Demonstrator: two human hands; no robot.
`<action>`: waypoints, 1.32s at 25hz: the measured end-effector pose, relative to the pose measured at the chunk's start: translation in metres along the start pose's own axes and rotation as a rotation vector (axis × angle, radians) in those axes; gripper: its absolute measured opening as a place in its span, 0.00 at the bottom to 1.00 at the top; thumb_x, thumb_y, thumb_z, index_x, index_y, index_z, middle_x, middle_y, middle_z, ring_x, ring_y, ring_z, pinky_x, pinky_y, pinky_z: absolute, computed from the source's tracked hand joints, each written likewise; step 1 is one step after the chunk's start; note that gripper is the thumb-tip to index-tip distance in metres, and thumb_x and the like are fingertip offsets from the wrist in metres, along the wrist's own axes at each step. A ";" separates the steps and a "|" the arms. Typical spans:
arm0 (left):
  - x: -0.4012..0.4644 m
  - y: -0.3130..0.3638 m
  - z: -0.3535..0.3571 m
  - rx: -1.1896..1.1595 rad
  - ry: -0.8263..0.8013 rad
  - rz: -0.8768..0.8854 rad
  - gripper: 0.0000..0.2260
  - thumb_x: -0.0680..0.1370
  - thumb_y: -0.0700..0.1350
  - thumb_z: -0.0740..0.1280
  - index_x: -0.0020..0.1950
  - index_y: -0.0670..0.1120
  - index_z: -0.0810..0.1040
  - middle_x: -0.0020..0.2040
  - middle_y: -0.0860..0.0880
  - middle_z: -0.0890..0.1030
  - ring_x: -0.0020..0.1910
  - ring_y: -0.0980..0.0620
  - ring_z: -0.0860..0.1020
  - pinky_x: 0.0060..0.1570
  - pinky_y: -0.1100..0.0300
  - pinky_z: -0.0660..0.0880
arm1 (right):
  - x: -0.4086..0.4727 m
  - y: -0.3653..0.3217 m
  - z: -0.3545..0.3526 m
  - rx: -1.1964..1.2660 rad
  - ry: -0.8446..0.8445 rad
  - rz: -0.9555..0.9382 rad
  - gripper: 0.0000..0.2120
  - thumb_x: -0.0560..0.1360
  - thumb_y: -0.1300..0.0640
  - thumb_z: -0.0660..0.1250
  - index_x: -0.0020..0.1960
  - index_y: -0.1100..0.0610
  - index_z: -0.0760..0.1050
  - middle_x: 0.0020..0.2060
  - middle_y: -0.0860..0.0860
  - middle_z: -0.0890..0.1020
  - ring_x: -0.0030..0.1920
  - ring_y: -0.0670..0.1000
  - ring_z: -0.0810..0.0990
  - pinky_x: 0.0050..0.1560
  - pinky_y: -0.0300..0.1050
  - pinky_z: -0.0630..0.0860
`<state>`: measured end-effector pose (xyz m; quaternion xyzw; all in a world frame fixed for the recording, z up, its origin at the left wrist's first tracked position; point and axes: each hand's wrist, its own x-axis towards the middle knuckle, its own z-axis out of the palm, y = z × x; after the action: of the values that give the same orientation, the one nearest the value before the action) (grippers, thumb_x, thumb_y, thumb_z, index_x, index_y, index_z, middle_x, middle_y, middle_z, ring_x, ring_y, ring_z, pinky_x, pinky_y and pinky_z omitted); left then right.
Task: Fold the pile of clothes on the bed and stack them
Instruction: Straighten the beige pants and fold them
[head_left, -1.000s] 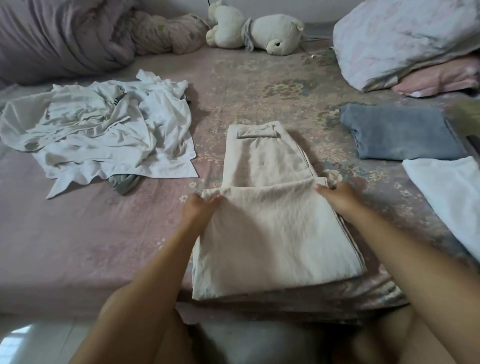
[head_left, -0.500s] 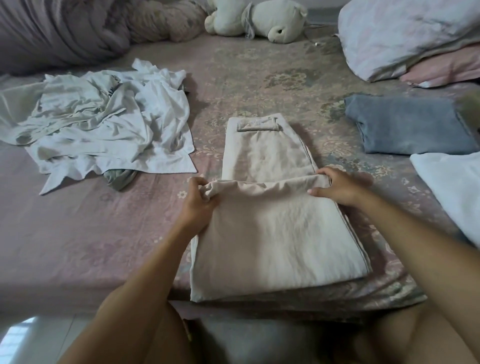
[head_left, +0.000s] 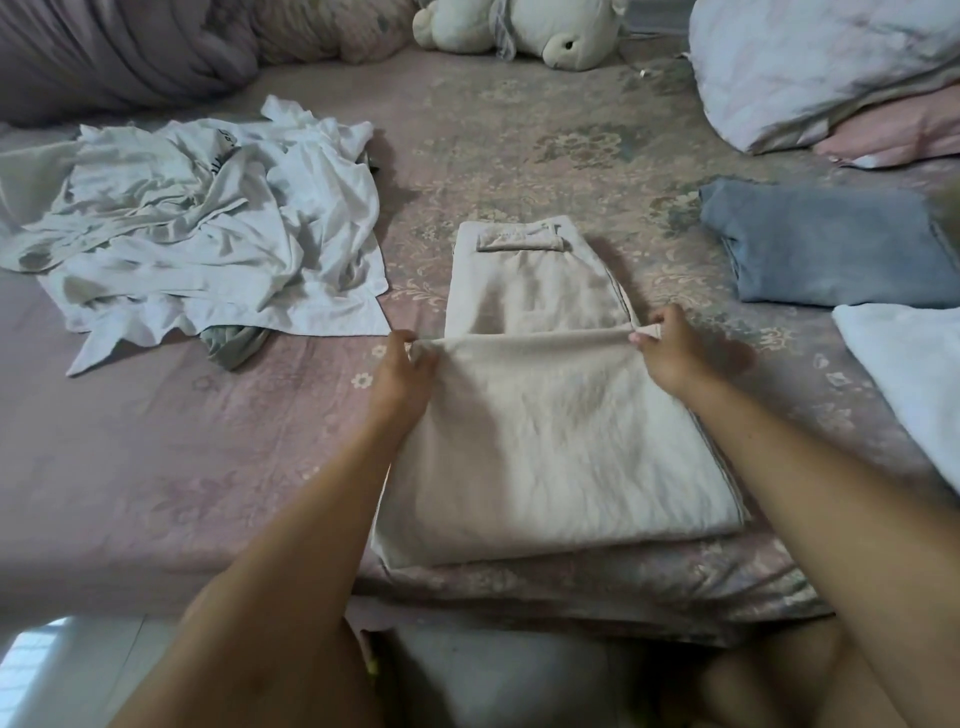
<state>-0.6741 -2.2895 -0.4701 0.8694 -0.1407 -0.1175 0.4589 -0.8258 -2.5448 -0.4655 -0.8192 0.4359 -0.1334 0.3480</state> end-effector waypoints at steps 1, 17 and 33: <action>-0.003 0.005 -0.002 0.038 -0.001 0.005 0.20 0.80 0.44 0.62 0.70 0.39 0.63 0.63 0.36 0.72 0.62 0.42 0.71 0.49 0.60 0.63 | -0.006 -0.002 0.001 -0.153 0.007 -0.035 0.16 0.79 0.56 0.62 0.64 0.62 0.65 0.58 0.63 0.74 0.56 0.61 0.74 0.51 0.51 0.68; -0.107 -0.060 -0.027 0.941 -0.441 1.150 0.41 0.68 0.63 0.65 0.75 0.45 0.56 0.73 0.42 0.66 0.71 0.43 0.67 0.65 0.43 0.66 | -0.127 0.056 -0.040 -1.035 -0.455 -1.107 0.38 0.70 0.32 0.58 0.70 0.57 0.63 0.65 0.57 0.76 0.63 0.55 0.76 0.65 0.49 0.69; -0.089 0.051 -0.135 0.104 -1.248 -0.015 0.20 0.58 0.49 0.74 0.47 0.41 0.81 0.41 0.47 0.85 0.38 0.53 0.82 0.37 0.63 0.78 | -0.112 -0.046 -0.141 -0.037 -1.121 0.087 0.09 0.52 0.62 0.70 0.33 0.61 0.81 0.32 0.55 0.82 0.31 0.49 0.81 0.32 0.39 0.76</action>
<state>-0.7188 -2.1823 -0.3466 0.6592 -0.3817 -0.5992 0.2465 -0.9364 -2.5015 -0.3228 -0.7521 0.2197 0.3445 0.5172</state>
